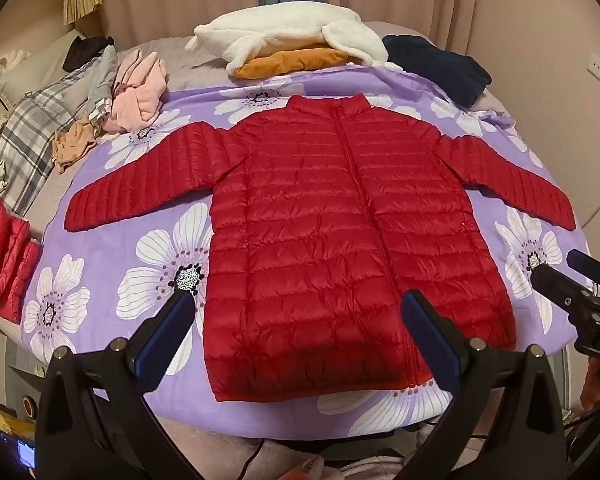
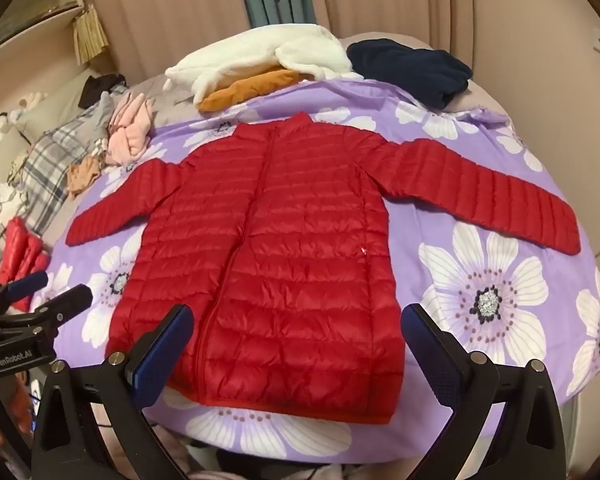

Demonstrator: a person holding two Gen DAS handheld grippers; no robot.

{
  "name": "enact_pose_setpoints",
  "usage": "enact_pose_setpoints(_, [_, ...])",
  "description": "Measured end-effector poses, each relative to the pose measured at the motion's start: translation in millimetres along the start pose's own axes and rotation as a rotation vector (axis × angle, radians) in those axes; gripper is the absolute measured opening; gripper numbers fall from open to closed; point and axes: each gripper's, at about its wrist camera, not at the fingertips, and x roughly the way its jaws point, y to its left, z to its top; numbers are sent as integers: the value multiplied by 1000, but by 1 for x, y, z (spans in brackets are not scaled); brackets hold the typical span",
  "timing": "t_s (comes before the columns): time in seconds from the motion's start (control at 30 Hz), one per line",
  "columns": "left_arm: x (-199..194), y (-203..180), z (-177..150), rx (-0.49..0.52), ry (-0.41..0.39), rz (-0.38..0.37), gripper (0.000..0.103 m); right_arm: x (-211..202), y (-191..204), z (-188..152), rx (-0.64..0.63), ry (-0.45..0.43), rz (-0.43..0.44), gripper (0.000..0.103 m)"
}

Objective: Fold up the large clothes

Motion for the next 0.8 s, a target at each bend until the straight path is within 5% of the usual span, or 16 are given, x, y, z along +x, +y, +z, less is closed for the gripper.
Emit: enact_pose_setpoints(0.8, [1, 0, 0, -1, 2, -2, 103, 2, 1, 0, 2, 4, 8, 102])
